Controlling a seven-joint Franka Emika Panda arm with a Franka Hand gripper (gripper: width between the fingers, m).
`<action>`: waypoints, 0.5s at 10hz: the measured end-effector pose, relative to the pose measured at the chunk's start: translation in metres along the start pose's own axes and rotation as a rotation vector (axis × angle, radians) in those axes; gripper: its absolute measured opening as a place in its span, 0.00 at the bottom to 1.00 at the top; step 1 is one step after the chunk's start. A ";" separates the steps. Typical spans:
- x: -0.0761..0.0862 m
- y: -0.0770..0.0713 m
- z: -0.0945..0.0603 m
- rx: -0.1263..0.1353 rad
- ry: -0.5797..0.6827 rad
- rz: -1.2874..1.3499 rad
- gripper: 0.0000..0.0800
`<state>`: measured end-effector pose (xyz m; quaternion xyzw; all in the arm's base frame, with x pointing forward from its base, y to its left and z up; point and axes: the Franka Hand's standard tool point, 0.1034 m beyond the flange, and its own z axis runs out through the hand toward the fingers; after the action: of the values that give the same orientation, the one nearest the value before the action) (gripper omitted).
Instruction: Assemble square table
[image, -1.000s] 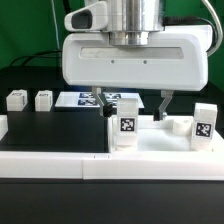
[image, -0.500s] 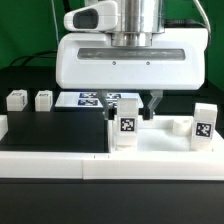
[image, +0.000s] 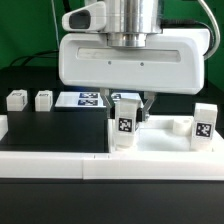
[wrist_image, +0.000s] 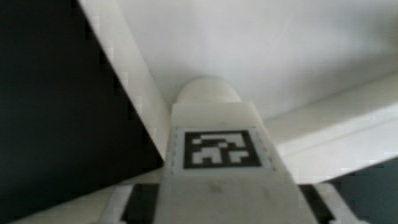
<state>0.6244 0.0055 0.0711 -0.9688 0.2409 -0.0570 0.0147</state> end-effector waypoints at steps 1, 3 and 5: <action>0.000 0.001 0.000 -0.011 0.004 0.182 0.36; 0.000 0.002 0.001 -0.016 0.005 0.456 0.36; 0.000 0.004 0.001 0.002 -0.008 0.757 0.36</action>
Offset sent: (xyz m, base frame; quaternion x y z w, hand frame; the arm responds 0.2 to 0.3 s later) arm 0.0107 0.0061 -0.0023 0.0112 -0.0063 0.3336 0.9426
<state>0.6223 0.0021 0.0695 -0.8114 0.5817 -0.0440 0.0367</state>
